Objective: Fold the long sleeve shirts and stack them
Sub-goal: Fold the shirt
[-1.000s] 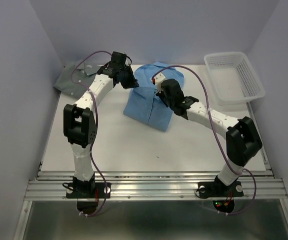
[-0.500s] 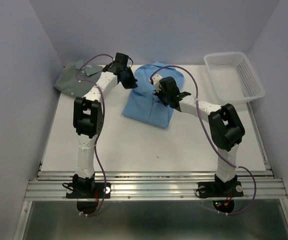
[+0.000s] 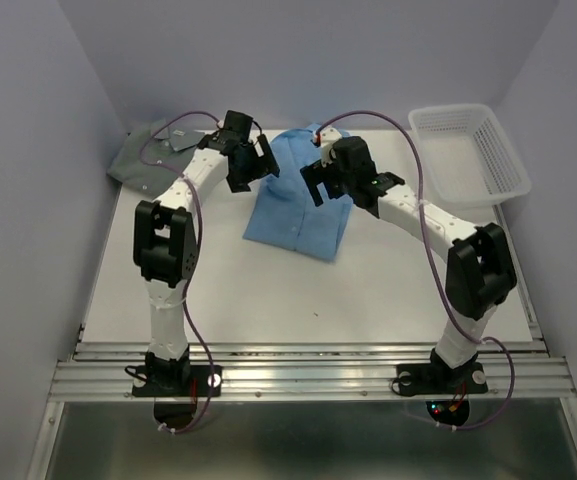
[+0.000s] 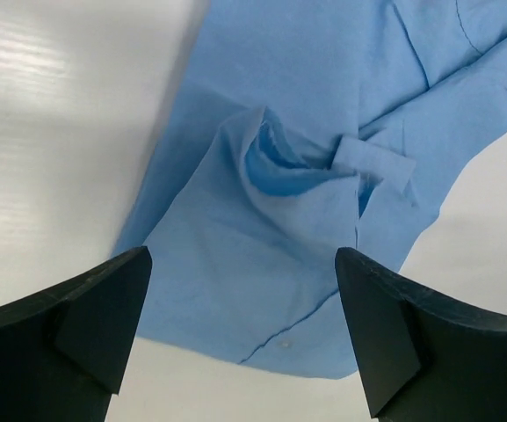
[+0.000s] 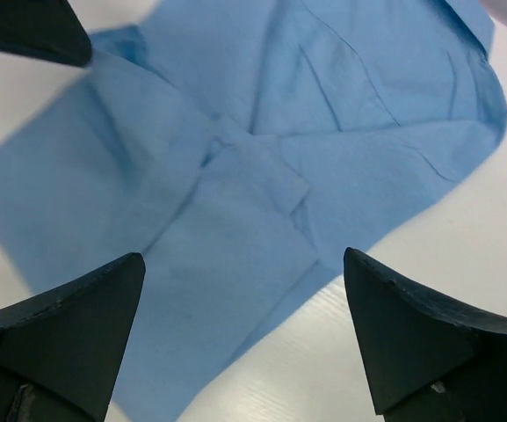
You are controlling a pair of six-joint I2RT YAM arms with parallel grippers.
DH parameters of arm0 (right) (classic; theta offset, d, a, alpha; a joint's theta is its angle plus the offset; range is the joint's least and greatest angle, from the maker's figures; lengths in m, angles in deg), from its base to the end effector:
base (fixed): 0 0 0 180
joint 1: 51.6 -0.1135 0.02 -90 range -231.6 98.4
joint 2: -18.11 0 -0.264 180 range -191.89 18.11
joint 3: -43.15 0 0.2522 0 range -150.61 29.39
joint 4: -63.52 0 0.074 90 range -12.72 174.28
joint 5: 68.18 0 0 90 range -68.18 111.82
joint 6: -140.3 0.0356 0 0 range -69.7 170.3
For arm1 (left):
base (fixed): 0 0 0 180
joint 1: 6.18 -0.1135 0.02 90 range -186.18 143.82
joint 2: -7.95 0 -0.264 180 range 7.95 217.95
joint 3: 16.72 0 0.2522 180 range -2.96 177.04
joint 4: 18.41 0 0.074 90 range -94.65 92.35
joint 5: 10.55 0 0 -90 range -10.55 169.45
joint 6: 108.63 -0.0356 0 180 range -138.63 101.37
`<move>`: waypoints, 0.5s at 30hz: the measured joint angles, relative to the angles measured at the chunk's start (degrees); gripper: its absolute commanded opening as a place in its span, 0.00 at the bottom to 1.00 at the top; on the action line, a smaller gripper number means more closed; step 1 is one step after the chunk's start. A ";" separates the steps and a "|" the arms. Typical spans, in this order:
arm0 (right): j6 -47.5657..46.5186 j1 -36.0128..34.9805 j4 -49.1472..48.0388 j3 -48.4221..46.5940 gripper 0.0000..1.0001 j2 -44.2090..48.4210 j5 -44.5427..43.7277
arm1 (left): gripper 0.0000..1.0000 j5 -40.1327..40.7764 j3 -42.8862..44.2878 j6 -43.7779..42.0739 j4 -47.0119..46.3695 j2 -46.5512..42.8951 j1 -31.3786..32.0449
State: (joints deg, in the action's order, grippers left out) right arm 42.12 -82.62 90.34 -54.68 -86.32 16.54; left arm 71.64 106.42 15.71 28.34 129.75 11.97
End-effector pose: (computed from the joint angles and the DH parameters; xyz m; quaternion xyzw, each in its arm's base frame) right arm 0.3682 0.2176 0.2799 -0.2745 0.8360 0.0540 0.4721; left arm 0.4622 -0.1566 0.2660 -0.1044 0.9175 -0.2239 0.3116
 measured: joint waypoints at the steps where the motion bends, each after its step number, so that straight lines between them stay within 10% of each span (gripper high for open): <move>1: 1.05 0.00 -0.11 0.22 1.00 0.66 2.58 | 0.99 0.87 -3.04 0.07 0.44 -3.13 -0.04; 9: 12.24 0.04 -4.55 0.20 1.00 -1.70 29.24 | 0.99 5.33 -25.92 2.51 -2.71 -24.76 -2.29; 15: 16.20 0.35 -3.96 -5.97 1.00 -16.20 33.44 | 0.99 4.37 -41.57 5.57 -5.75 -31.93 -3.74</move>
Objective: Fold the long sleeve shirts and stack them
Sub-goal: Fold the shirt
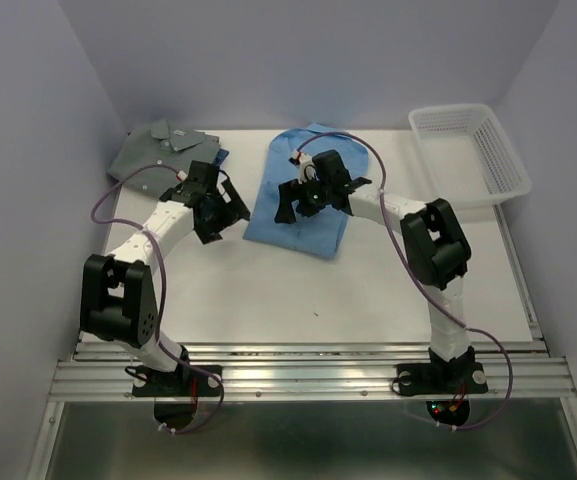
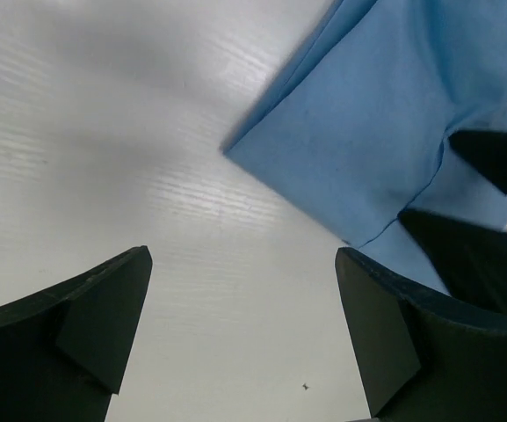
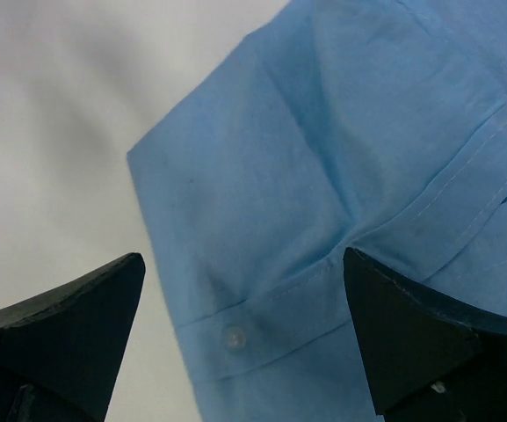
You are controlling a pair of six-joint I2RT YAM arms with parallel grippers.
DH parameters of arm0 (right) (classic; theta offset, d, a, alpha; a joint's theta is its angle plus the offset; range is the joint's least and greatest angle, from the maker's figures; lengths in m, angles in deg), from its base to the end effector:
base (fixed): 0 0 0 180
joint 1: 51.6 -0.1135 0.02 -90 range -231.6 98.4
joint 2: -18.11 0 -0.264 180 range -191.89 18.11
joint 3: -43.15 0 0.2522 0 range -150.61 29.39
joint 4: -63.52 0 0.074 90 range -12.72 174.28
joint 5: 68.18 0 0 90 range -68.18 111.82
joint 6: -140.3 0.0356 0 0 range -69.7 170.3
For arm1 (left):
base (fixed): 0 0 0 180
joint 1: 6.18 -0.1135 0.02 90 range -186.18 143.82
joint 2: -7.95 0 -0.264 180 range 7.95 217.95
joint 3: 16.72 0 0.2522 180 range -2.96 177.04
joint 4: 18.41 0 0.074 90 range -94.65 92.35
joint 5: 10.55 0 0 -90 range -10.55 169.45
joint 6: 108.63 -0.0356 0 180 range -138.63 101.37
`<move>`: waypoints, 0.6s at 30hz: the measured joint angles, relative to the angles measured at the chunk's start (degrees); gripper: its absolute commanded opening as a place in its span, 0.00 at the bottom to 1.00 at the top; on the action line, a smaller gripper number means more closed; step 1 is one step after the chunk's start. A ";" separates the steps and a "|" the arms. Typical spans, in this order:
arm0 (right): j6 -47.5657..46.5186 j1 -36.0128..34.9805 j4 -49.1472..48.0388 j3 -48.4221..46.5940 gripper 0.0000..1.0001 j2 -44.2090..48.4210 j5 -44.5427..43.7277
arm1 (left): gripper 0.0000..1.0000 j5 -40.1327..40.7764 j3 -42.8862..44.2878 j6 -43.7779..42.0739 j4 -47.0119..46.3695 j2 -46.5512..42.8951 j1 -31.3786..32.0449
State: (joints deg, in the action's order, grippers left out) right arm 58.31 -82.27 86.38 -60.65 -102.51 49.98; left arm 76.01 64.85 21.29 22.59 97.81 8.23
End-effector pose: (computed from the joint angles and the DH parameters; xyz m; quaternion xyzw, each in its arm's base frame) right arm 0.4017 0.2578 0.2004 -0.2739 0.8405 0.3443 0.3162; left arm 0.3291 -0.0868 0.2581 -0.1967 0.9163 -0.1838 0.2965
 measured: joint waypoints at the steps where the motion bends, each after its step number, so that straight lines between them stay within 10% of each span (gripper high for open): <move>1: 0.46 0.26 0.17 -1.46 1.00 -2.12 -0.50 | 0.99 -0.92 -2.36 0.52 -1.25 -0.63 0.13; 9: 2.60 2.60 -0.79 -5.25 1.00 -7.37 -3.26 | 0.99 -7.85 -12.61 5.57 -11.23 -1.79 6.12; 18: 14.91 3.34 -20.85 14.47 1.00 0.09 -1.18 | 0.99 -11.89 -12.61 13.55 -24.28 7.72 13.25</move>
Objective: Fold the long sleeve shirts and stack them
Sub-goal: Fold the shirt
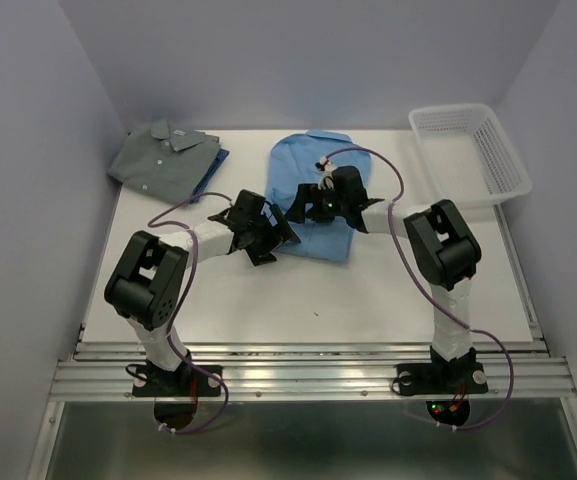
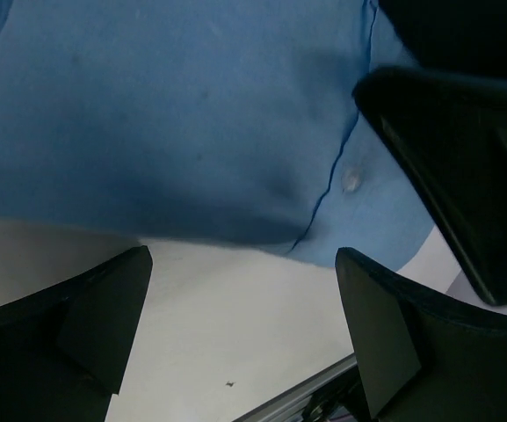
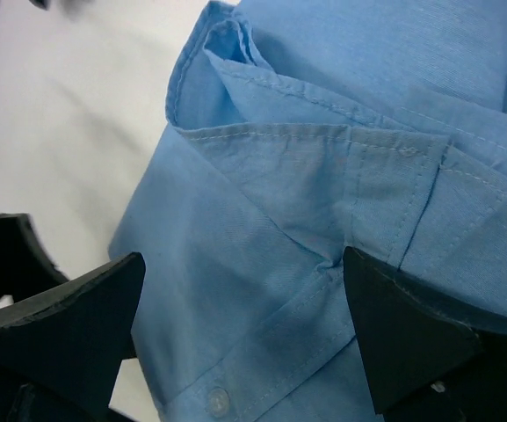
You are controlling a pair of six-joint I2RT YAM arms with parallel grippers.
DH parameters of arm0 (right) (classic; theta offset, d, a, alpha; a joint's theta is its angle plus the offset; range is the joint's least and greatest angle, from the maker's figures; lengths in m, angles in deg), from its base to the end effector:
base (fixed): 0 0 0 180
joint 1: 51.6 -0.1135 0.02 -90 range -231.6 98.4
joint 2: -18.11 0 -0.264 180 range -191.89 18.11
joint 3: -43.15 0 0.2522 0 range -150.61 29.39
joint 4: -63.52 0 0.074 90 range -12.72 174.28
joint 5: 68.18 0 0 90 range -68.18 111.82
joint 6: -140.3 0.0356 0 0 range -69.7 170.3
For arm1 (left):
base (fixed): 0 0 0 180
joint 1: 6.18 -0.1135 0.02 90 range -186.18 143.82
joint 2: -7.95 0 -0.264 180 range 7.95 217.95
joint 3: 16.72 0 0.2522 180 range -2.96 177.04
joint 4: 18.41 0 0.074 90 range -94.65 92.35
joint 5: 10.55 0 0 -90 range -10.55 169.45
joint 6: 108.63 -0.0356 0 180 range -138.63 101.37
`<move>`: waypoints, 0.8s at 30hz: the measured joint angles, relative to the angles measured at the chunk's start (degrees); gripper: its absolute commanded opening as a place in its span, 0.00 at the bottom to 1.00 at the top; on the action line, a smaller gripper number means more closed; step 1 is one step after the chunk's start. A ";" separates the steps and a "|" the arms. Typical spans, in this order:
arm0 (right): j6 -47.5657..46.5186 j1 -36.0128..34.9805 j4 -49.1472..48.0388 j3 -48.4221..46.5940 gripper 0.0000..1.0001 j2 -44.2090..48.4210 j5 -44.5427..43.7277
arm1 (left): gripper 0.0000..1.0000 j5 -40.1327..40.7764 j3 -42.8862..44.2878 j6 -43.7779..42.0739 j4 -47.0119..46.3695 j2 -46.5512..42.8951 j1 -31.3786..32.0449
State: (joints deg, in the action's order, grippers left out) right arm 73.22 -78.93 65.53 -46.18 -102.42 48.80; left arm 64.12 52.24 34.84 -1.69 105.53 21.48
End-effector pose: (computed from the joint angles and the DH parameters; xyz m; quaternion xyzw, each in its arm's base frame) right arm 0.3997 0.2248 0.1523 -0.1438 0.8505 0.3821 0.3315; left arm 0.3077 -0.1719 0.1773 -0.1553 0.9049 -0.3386 0.2058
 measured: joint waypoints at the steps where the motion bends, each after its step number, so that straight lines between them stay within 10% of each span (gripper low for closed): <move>1: 2.36 0.00 -2.47 2.16 1.00 0.87 0.09 | 0.98 -0.11 0.00 1.14 -1.29 1.03 0.50; 24: 37.13 -0.07 -9.38 17.05 1.00 10.43 -18.18 | 0.88 2.40 -2.58 13.49 -3.34 1.27 6.86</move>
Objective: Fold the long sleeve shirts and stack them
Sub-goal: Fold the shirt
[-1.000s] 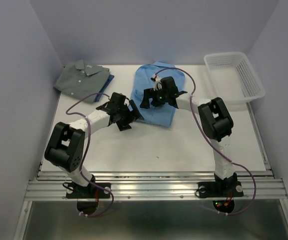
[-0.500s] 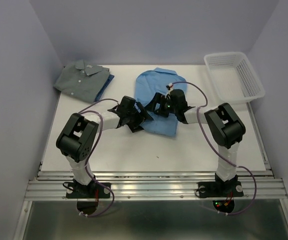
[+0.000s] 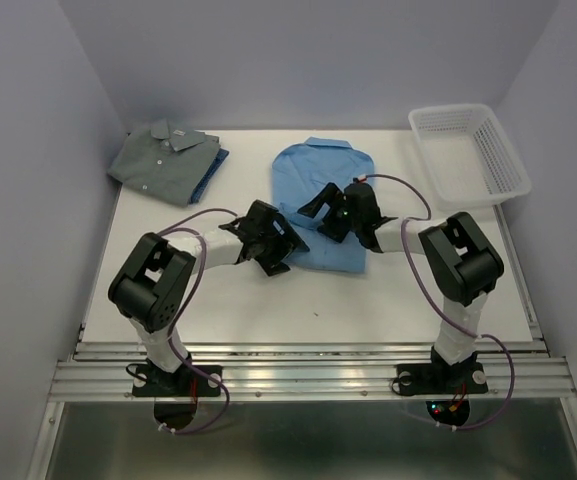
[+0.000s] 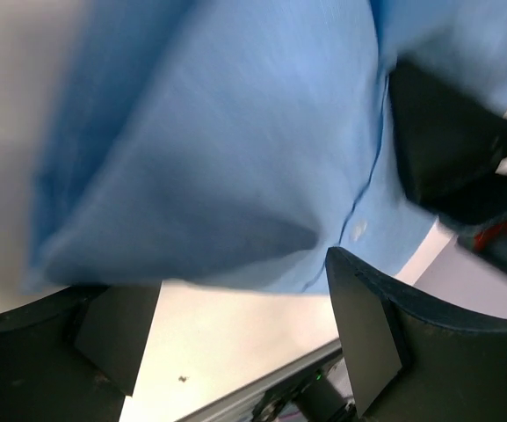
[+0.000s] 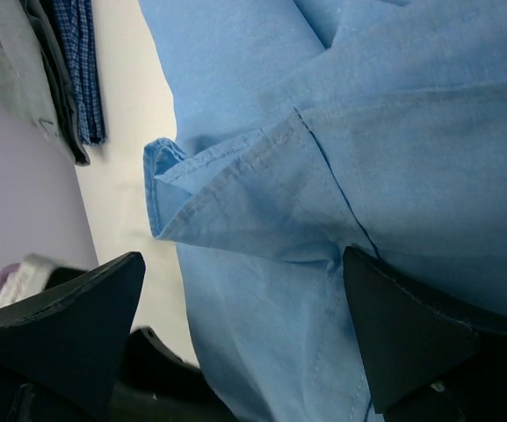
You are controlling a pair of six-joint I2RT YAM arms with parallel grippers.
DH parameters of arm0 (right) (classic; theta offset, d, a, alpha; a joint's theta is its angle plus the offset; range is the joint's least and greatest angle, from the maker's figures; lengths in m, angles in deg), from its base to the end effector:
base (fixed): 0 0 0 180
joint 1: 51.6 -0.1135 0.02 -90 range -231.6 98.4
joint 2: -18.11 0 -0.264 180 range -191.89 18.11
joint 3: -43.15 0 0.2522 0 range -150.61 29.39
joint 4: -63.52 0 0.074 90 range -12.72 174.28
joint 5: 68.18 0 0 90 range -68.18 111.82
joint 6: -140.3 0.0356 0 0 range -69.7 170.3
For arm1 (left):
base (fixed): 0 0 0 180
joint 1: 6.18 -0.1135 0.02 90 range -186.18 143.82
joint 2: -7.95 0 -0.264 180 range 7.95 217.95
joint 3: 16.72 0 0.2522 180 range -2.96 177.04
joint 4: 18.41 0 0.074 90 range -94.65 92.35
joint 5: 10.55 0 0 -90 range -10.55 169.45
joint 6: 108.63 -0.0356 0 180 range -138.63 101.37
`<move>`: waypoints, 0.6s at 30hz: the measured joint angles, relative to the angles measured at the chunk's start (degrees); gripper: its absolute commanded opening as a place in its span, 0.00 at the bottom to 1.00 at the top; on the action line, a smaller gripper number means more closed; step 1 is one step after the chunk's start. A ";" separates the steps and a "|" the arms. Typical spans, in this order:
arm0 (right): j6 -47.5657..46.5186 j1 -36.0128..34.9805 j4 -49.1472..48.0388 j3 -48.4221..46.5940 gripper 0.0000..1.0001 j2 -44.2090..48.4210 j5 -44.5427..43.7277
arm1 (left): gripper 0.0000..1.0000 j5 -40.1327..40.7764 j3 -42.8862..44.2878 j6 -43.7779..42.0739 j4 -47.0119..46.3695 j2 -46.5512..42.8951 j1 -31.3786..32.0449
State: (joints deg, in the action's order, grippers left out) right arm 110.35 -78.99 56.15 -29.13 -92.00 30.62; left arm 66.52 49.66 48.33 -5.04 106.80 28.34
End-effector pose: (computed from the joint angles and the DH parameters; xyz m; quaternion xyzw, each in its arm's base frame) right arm 0.3563 0.1907 0.1514 0.2068 0.8413 0.3903 0.3118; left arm 0.2831 -0.2044 0.1610 -0.2166 0.8959 -0.3552 0.1556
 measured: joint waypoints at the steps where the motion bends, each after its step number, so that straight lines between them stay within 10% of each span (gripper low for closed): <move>1: 0.22 0.00 0.39 0.63 1.00 0.72 0.28 | 0.87 0.22 0.04 -0.26 0.07 -0.02 -1.36; 18: 1.73 -9.09 2.75 2.08 1.00 5.53 1.42 | 0.89 12.22 9.79 -13.38 9.09 3.67 -19.43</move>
State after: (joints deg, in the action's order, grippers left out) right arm 112.08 -88.09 58.91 -27.05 -86.47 32.04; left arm 78.74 59.45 34.95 4.06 110.47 8.91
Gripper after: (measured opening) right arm 0.998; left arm 0.863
